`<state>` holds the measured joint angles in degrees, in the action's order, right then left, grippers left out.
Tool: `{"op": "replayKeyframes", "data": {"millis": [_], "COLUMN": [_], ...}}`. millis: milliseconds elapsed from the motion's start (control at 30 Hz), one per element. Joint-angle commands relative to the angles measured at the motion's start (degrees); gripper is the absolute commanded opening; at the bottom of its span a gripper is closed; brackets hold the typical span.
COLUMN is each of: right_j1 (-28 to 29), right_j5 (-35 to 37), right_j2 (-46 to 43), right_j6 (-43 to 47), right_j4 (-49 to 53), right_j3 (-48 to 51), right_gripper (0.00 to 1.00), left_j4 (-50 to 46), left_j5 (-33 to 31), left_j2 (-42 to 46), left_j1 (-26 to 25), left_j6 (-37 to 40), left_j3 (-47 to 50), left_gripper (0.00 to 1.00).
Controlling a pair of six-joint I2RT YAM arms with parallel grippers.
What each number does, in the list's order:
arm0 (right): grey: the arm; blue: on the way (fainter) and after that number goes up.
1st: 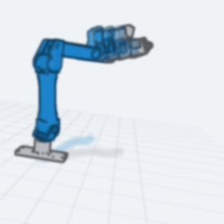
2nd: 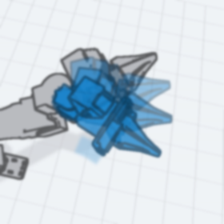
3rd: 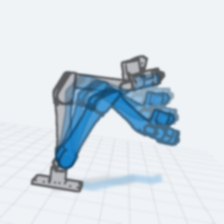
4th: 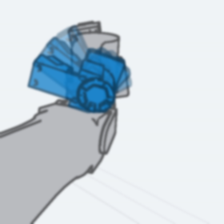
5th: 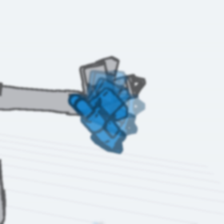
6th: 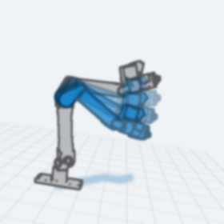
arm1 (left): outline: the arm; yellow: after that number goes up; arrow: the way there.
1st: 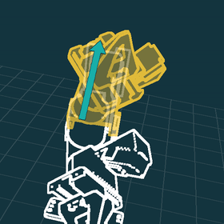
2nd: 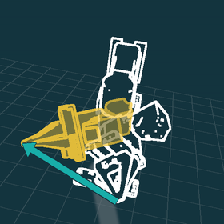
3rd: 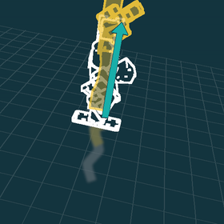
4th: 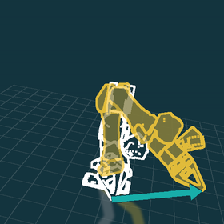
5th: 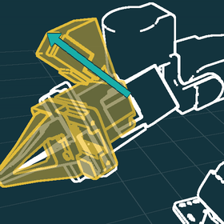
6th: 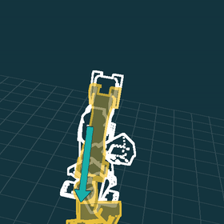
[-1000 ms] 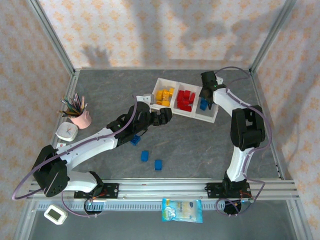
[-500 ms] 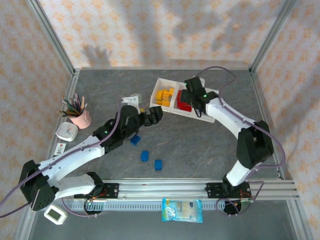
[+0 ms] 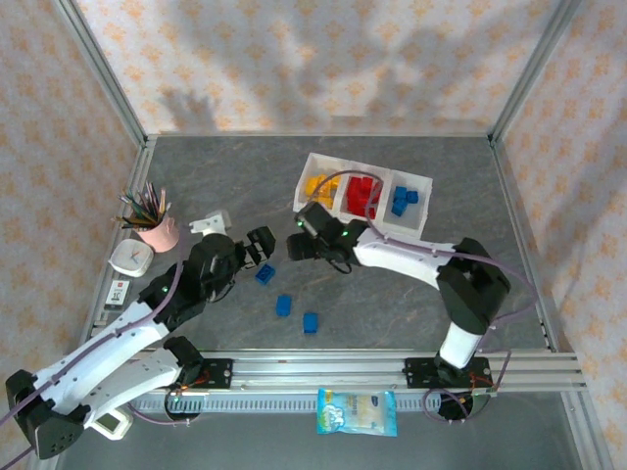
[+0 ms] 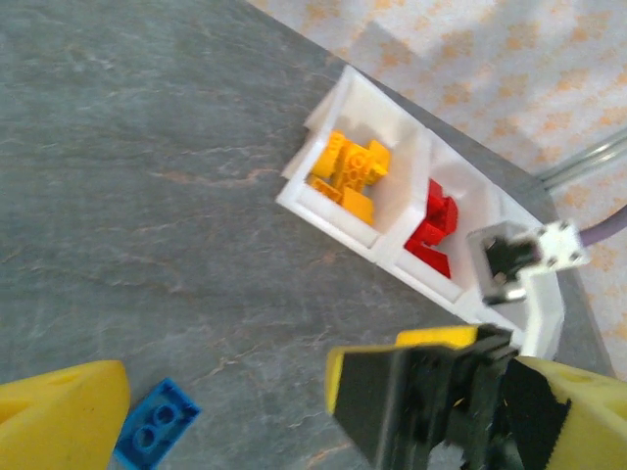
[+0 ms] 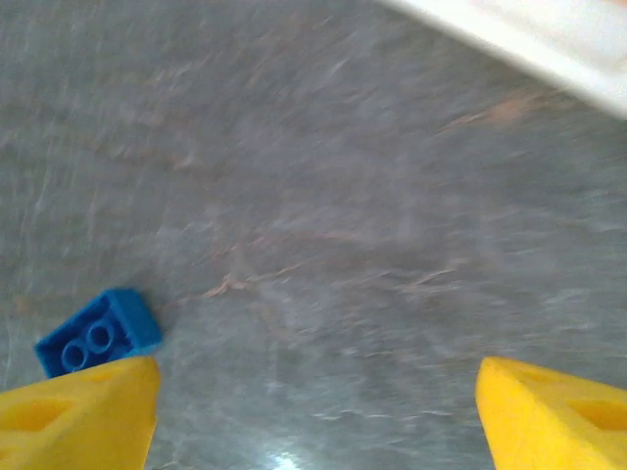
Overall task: Sort the legos into containers by color
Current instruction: Pick up the lego from the center of the table.
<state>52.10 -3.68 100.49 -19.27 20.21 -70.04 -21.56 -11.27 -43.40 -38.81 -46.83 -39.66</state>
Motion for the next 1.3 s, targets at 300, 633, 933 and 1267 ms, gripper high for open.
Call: {"op": "replayKeyframes", "data": {"millis": [300,633,933,1267], "right_j1": [8.5,10.0,10.1,10.1], "right_j5": [-1.9,3.7,7.3,7.7], "right_j2": [12.4,21.0,25.1,25.1], "right_j6": [5.5,10.0,11.7,11.0], "right_j4": [-4.0,-0.6,0.6,2.2], "right_j3": [-7.6,-15.2,-19.8,-21.2], "right_gripper": [0.89,0.89,0.71,0.5], "left_j4": [-13.9,-15.6,-15.4,-15.0], "left_j5": [-7.4,-8.1,-8.3,-7.8], "left_j2": [9.7,12.7,12.3,11.9], "left_j1": [1.0,1.1,1.1,1.1], "left_j6": [-7.0,-9.3,-9.2,-8.9], "left_j3": [0.7,1.8,2.0,1.9], "left_gripper": [0.99,0.99,0.99,0.99]}}
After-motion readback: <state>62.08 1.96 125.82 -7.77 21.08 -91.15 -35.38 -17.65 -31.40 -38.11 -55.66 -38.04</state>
